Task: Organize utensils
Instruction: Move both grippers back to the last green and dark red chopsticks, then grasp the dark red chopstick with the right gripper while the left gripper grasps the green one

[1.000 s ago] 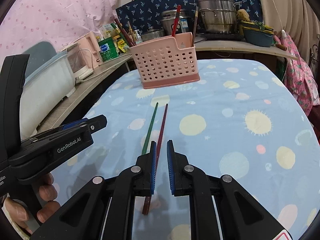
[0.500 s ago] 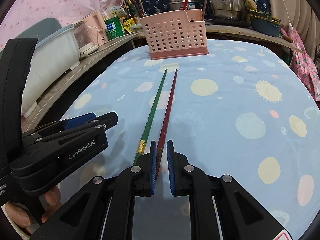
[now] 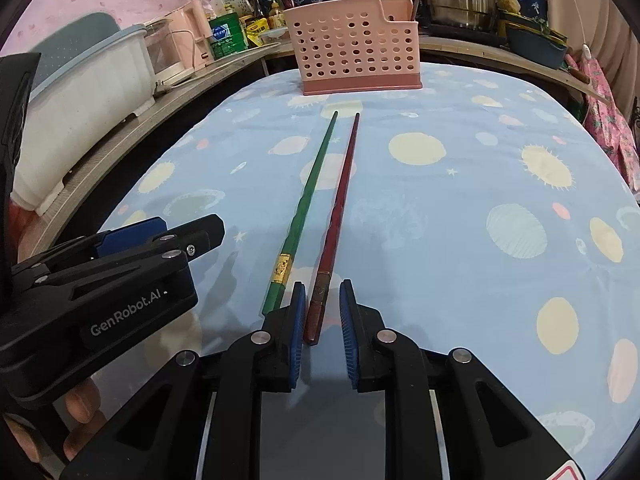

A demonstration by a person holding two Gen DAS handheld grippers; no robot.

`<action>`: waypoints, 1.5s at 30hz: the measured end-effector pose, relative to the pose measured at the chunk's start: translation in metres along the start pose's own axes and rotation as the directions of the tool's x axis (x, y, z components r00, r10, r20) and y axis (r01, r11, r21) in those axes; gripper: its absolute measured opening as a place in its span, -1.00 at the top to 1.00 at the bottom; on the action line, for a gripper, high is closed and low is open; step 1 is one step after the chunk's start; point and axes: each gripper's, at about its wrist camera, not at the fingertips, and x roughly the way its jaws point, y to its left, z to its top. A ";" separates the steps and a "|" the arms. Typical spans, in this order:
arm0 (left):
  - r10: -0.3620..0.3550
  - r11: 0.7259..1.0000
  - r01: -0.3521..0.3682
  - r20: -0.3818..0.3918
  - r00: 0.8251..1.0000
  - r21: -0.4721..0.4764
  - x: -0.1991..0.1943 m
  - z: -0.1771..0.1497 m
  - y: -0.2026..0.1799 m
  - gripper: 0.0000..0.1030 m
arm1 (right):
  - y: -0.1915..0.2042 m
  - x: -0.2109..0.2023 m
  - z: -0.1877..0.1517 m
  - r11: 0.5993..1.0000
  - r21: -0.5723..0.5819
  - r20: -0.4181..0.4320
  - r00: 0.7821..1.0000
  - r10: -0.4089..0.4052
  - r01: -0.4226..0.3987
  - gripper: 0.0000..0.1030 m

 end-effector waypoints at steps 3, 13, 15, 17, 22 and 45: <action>-0.010 1.000 0.010 -0.002 1.000 0.007 -0.001 -0.001 -0.004 -0.07 | -0.003 0.000 0.000 1.000 -0.003 -0.001 1.000 -0.022 0.022 0.85; -0.060 0.996 0.062 -0.028 0.998 0.063 0.009 -0.010 -0.035 -0.09 | -0.045 -0.011 -0.002 0.993 0.084 0.018 0.996 -0.085 0.083 0.86; -0.057 0.995 0.059 -0.034 0.998 0.078 0.014 -0.013 -0.042 -0.09 | -0.051 -0.012 -0.001 0.992 0.099 0.019 0.997 -0.079 0.077 0.86; -0.055 0.995 0.058 -0.035 0.998 0.086 0.017 -0.015 -0.045 -0.09 | -0.051 -0.012 -0.001 0.992 0.100 0.020 0.997 -0.078 0.075 0.86; -0.038 0.994 0.040 -0.027 0.999 0.102 0.018 -0.018 -0.048 -0.09 | -0.052 -0.012 -0.002 0.992 0.102 0.024 0.997 -0.073 0.071 0.86; -0.015 0.994 0.017 -0.023 1.000 0.107 0.019 -0.020 -0.050 -0.05 | -0.054 -0.012 -0.004 0.992 0.118 0.026 0.998 -0.056 0.052 0.86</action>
